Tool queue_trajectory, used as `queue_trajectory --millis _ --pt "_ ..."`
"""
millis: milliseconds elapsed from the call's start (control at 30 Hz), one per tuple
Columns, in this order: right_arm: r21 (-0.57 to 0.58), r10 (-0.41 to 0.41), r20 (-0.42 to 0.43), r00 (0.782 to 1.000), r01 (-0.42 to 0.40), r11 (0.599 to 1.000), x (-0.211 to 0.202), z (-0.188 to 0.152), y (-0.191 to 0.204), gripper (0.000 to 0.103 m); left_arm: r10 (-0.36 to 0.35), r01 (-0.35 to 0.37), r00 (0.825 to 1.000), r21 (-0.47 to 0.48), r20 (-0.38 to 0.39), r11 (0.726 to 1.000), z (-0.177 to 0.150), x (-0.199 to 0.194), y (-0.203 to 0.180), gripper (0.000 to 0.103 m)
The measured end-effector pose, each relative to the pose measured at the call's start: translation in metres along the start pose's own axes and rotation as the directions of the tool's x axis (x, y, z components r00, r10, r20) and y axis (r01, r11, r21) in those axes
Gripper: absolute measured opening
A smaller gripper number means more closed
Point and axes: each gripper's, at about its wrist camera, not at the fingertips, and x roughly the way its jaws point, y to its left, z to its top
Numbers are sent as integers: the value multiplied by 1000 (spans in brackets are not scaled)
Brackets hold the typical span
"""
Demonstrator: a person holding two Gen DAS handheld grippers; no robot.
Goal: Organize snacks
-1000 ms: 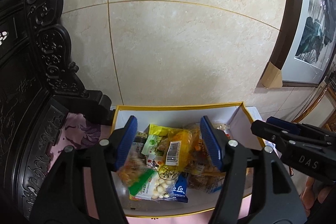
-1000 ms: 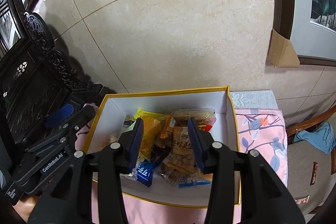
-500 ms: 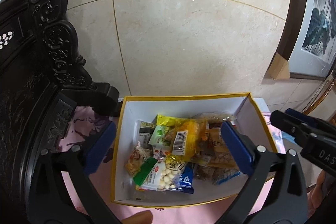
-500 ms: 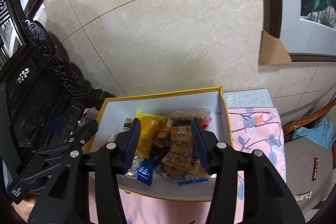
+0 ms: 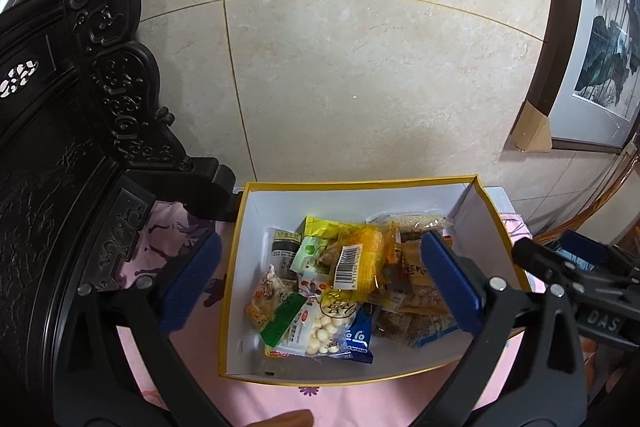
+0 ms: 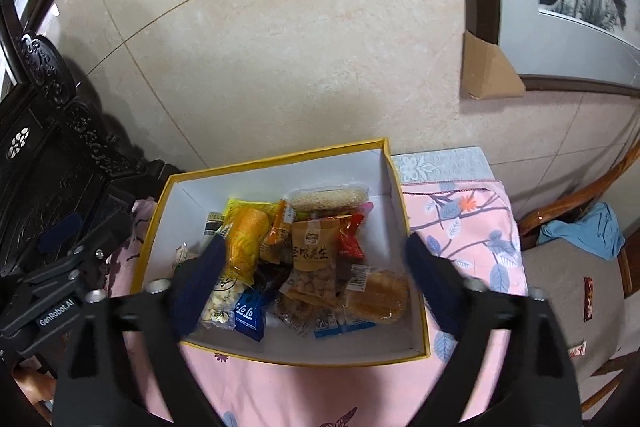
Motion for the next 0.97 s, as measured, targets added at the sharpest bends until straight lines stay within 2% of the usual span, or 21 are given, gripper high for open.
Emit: queue_trajectory --millis 600,967 --pt "-13 -17 33 999 18 1000 -8 0 5 98 25 -25 1000 11 13 1000 -2 -4 2 101" --pt "-27 -23 23 999 24 999 -8 -2 8 98 27 -27 1000 -11 5 1000 -2 -4 9 101"
